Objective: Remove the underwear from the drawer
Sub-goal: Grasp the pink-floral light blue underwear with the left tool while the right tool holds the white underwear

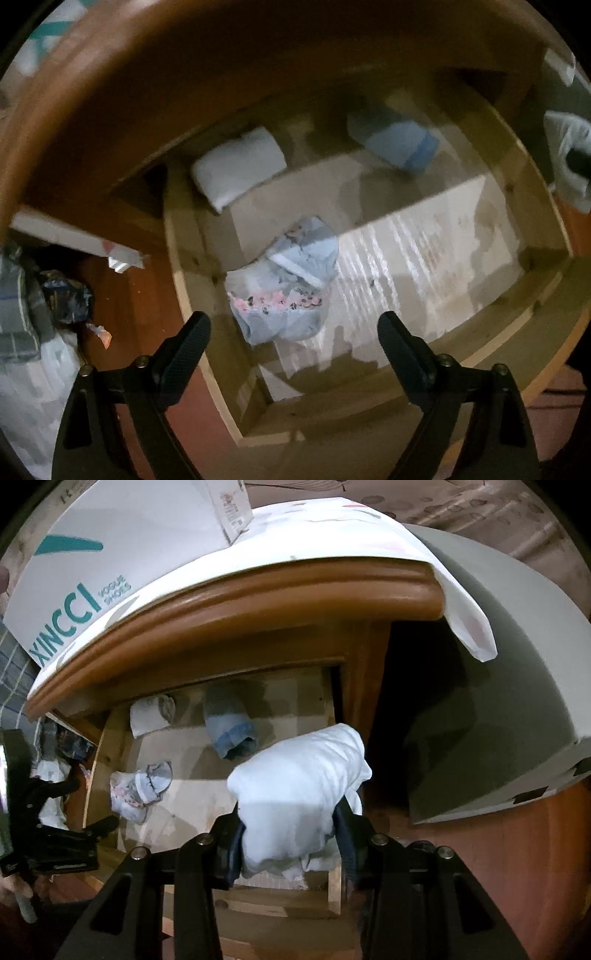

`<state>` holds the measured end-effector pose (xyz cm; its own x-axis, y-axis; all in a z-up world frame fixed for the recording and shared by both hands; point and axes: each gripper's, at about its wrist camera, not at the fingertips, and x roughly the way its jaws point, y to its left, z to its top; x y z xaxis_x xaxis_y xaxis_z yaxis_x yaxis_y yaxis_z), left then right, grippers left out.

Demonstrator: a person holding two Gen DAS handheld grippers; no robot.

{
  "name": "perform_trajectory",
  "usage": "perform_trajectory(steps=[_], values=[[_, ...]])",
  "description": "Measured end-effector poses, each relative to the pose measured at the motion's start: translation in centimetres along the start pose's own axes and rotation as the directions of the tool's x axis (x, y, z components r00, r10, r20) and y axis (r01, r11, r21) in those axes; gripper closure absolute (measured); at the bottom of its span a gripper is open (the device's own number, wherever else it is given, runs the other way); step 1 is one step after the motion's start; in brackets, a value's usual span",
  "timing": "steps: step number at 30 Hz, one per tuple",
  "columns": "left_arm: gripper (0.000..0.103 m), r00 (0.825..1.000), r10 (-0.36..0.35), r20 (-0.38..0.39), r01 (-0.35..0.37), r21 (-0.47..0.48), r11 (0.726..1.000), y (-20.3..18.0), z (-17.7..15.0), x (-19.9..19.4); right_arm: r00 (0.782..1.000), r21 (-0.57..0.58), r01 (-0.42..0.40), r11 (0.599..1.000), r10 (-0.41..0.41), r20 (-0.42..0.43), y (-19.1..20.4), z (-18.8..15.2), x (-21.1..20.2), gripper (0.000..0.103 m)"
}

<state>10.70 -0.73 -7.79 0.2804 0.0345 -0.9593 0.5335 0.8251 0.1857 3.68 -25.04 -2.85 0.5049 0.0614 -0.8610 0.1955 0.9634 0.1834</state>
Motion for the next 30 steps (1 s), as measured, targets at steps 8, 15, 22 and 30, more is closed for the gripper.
perform_trajectory(steps=[8,15,22,30], values=[[0.019,0.995,0.034,-0.096,-0.024,0.100,0.995,0.1,1.1,3.0,0.999,0.017,0.022,1.000,-0.023,0.045,-0.9,0.7,-0.9,0.061],[0.024,0.987,0.041,-0.155,-0.022,0.124,0.992,-0.2,2.2,5.1,0.998,0.006,0.025,1.000,-0.025,0.049,-0.9,0.9,-1.1,0.061],[0.025,0.977,0.053,-0.209,-0.024,0.139,0.990,0.0,3.3,6.4,0.999,-0.006,0.005,1.000,-0.004,0.040,-0.7,0.9,-1.0,0.061],[0.044,0.952,0.009,-0.307,0.029,0.120,0.992,-0.1,3.5,8.3,0.999,-0.001,-0.005,1.000,0.005,0.037,-0.6,0.8,-1.2,0.061]])
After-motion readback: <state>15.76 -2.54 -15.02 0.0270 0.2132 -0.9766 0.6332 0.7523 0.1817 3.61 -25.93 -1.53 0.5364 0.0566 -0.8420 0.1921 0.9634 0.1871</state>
